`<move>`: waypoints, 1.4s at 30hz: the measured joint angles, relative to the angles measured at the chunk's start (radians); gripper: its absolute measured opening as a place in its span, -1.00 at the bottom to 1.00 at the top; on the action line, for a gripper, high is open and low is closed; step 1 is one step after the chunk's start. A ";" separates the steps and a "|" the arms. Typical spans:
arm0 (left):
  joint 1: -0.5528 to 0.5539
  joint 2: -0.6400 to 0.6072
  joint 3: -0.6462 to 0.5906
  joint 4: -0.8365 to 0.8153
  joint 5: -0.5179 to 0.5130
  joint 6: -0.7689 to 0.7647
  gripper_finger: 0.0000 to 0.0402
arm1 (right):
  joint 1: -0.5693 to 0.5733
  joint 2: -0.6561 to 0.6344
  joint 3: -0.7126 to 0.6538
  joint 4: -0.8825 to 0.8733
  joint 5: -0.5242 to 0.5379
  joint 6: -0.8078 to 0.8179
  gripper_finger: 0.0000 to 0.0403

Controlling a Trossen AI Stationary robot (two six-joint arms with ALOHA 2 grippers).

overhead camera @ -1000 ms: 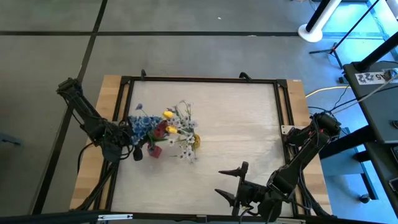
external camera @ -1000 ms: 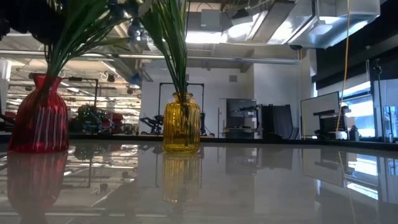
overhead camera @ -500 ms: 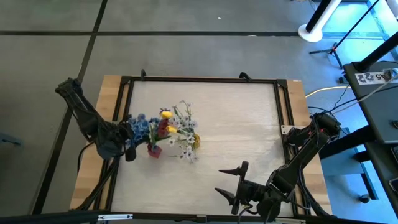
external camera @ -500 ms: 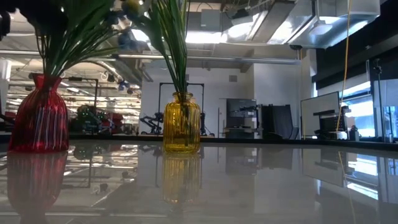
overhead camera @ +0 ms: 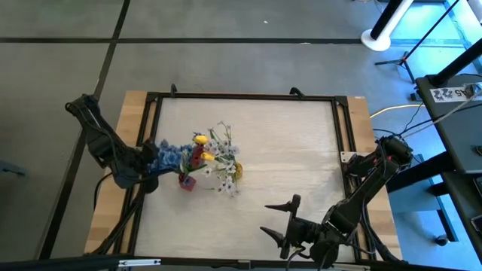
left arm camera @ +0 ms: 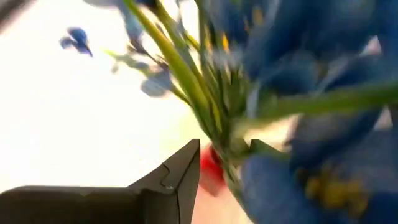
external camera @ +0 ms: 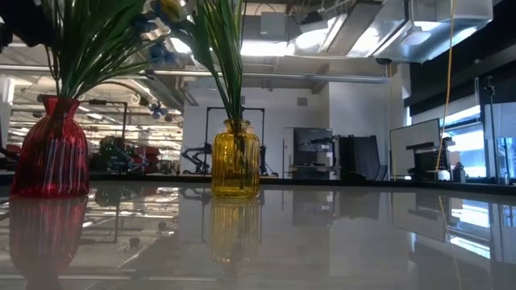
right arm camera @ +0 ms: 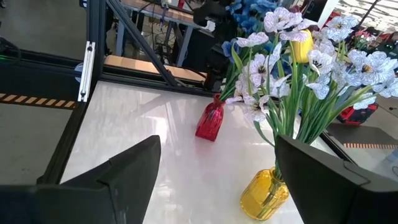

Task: Sort flowers into vase by color
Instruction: Put the blue flowers into the red flower vase, then return to Home Position

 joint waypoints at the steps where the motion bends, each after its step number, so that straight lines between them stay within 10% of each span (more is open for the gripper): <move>1: 0.002 0.000 0.000 0.000 0.027 -0.015 -0.33 | 0.000 0.000 0.000 0.000 0.000 0.001 0.56; 16: 0.027 0.003 0.020 -0.242 0.507 -0.429 -0.33 | 0.001 -0.031 0.000 -0.045 -0.017 0.045 0.56; 24: -0.048 0.006 0.017 -0.177 0.416 -0.433 -0.33 | 0.000 -0.031 0.000 -0.053 -0.007 0.070 0.56; 31: -0.054 0.031 0.009 -0.188 0.710 -0.642 -0.33 | 0.000 -0.050 0.000 -0.054 0.059 0.105 0.56; 42: -0.077 -0.015 0.009 -0.214 0.446 -0.510 -0.50 | 0.007 -0.081 0.001 -0.062 0.005 0.180 0.56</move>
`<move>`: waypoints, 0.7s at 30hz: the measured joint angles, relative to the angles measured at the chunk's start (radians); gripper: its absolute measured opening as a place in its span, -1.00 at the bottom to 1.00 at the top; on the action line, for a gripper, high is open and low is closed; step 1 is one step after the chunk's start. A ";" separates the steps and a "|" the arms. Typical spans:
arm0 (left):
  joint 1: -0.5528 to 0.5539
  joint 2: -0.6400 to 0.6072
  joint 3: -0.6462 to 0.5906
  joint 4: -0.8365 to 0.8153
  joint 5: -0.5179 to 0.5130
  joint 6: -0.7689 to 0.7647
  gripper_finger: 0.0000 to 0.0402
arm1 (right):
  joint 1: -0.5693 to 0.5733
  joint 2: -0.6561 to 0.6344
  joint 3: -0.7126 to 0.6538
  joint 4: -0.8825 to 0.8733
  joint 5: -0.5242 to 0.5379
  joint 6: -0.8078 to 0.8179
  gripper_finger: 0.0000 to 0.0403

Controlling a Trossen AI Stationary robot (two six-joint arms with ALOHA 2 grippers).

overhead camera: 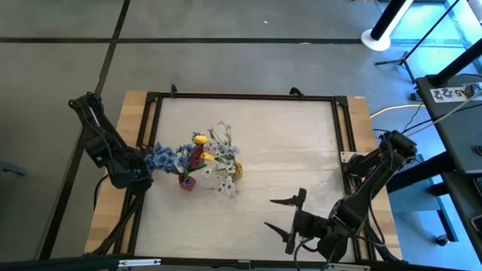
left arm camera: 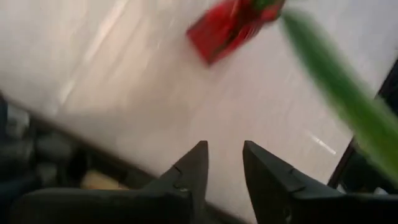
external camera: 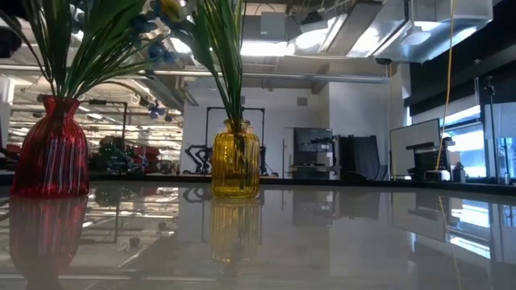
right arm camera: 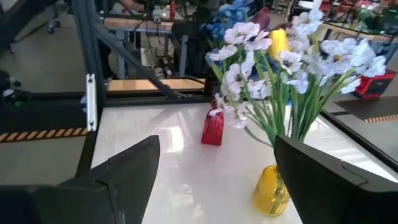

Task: Sort flowers into vase by color
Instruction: Return to Home Position

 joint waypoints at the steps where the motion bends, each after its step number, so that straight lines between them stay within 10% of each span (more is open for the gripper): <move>1: 0.000 -0.011 0.000 0.007 -0.033 0.020 -0.56 | 0.001 0.000 0.000 -0.008 -0.001 0.000 0.56; 8: -0.014 -0.076 0.000 0.193 -0.290 0.311 -0.89 | 0.002 0.000 0.000 -0.135 -0.010 0.084 0.56; 21: -0.021 -0.140 -0.166 0.316 -0.316 0.392 -0.99 | 0.008 -0.007 0.000 -0.199 -0.004 0.133 0.56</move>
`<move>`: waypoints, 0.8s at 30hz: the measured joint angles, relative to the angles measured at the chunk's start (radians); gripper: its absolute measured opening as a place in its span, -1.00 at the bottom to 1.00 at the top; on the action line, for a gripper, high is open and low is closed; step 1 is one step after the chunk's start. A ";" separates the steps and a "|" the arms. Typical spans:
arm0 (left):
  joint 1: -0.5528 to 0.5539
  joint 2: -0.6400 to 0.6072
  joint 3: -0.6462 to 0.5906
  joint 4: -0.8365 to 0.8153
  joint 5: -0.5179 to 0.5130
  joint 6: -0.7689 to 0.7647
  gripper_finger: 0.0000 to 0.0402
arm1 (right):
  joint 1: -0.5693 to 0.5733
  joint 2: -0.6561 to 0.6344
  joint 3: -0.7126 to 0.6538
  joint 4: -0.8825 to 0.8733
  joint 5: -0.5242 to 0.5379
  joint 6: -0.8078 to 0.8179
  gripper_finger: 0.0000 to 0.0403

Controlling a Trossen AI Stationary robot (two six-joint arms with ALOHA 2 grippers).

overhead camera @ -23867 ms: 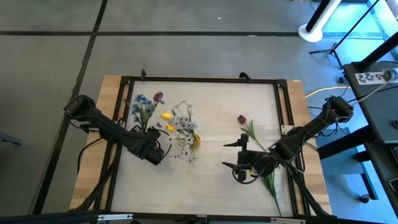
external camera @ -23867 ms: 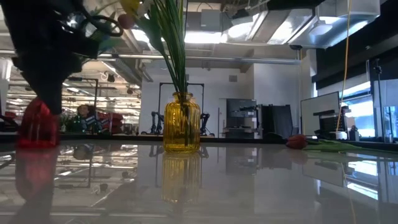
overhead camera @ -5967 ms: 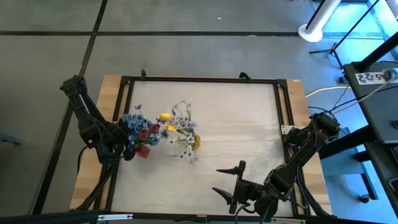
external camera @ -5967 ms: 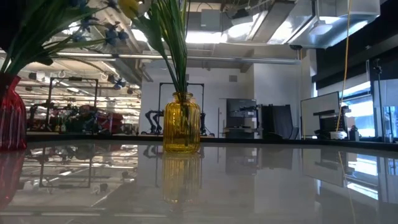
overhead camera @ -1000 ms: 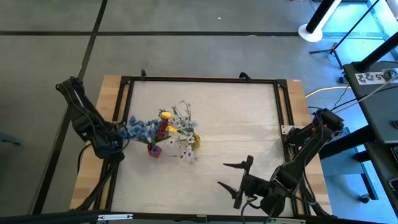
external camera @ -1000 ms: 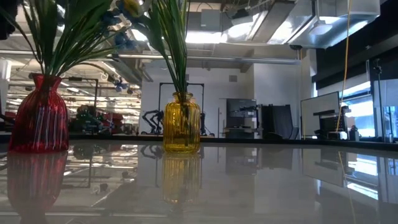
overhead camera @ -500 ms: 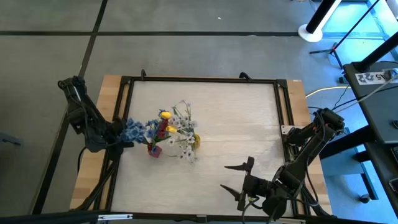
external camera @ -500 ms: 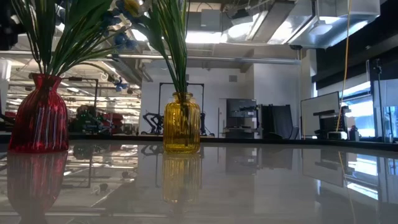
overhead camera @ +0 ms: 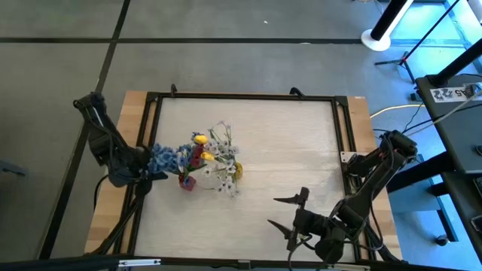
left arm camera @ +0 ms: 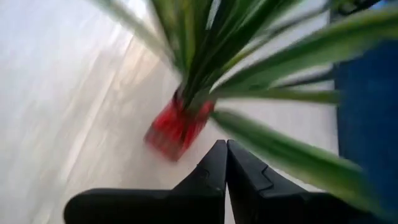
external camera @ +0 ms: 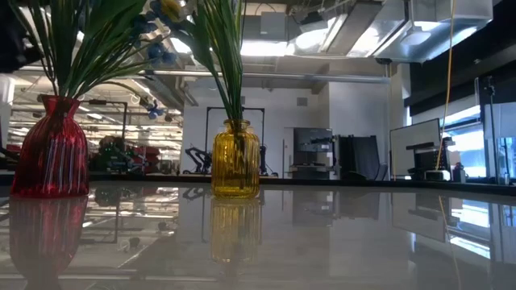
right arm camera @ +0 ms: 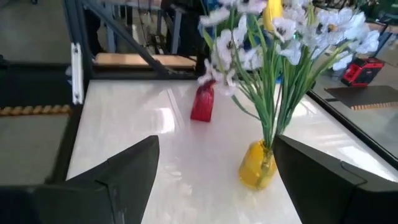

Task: Sort flowers into vase by color
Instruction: Return to Home Position

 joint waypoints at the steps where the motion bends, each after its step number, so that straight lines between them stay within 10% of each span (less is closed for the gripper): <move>1: -0.009 -0.012 -0.010 0.026 -0.024 0.028 -0.99 | 0.001 -0.007 0.000 0.018 0.001 -0.008 0.56; 11: -0.070 -0.186 -0.139 0.278 -0.203 0.273 -1.00 | 0.031 -0.042 0.001 0.159 0.043 -0.128 0.56; 24: -0.069 -0.293 -0.447 0.959 0.010 0.734 -1.00 | 0.032 -0.043 0.001 0.256 0.068 -0.221 0.56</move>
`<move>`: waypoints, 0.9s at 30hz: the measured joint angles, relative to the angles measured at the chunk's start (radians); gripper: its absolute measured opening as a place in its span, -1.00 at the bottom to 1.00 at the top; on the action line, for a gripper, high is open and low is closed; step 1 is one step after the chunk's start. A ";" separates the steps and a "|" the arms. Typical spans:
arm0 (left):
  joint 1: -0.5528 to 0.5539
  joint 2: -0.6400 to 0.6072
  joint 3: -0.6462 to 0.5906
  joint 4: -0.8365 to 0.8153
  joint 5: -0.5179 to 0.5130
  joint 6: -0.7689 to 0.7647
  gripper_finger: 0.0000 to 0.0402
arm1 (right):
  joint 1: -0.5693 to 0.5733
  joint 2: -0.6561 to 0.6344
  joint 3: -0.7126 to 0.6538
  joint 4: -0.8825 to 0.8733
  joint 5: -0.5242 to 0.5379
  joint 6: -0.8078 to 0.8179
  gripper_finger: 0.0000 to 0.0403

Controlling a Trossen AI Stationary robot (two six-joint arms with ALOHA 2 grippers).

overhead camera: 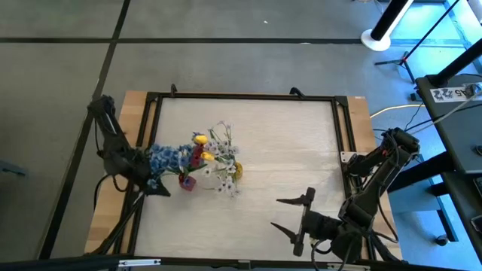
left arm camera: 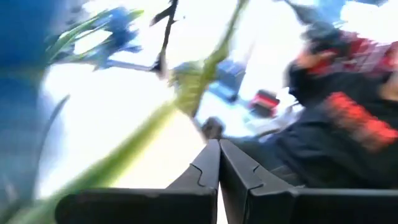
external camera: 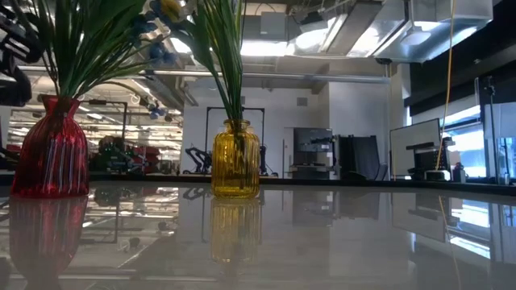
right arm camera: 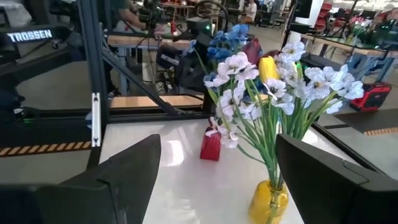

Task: Sort flowers into vase by color
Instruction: Return to Home Position

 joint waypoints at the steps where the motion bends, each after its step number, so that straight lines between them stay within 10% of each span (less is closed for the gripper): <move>1: 0.000 -0.003 -0.031 0.072 0.027 0.043 -1.00 | 0.000 0.000 0.000 0.000 -0.011 0.000 0.56; 6: 0.000 -0.023 -0.191 0.427 0.170 0.304 -1.00 | -0.001 0.007 0.000 -0.006 -0.036 0.008 0.56; 14: 0.061 -0.063 -0.196 0.403 0.186 0.395 -1.00 | -0.141 0.014 -0.002 -0.184 -0.192 0.069 -0.04; 22: 0.231 -0.098 -0.196 0.312 0.259 0.358 -1.00 | -0.150 0.012 -0.004 -0.333 -0.041 0.079 -0.85; 27: 0.303 -0.111 -0.196 0.277 0.409 0.216 -1.00 | -0.183 0.009 -0.141 -0.199 -0.101 0.110 -0.92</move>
